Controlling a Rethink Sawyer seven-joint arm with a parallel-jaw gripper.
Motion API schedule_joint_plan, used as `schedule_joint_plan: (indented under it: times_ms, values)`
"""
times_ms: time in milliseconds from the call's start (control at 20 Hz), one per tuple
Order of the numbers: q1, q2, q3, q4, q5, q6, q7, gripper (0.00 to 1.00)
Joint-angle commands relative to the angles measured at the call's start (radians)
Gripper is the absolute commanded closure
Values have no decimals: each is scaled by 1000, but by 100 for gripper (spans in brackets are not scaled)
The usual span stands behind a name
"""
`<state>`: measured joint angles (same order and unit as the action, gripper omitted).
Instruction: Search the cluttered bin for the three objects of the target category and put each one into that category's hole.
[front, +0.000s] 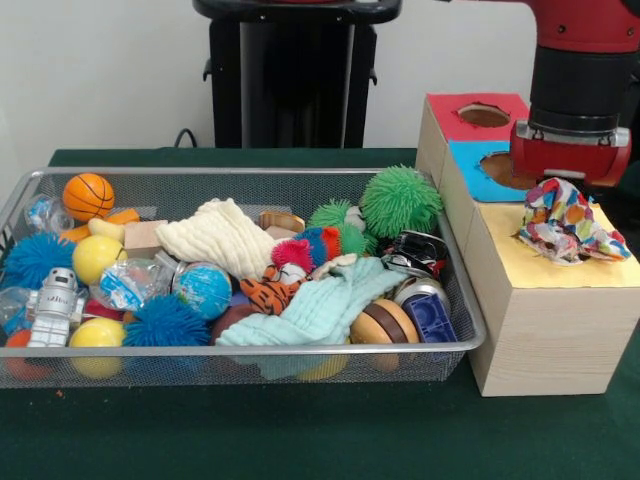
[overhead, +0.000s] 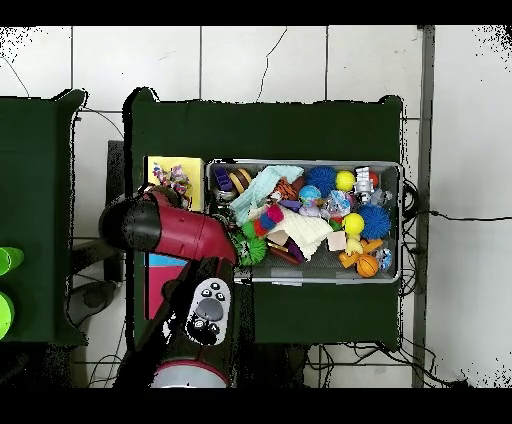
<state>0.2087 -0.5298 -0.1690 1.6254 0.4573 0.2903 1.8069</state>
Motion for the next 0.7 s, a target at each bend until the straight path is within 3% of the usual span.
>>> schedule_joint_plan:
  times_ms: [50,700]
  values:
    - [-11,-23,17,258,-85,90,126,0]
    - [-49,-97,13,276,-127,185,96,0]
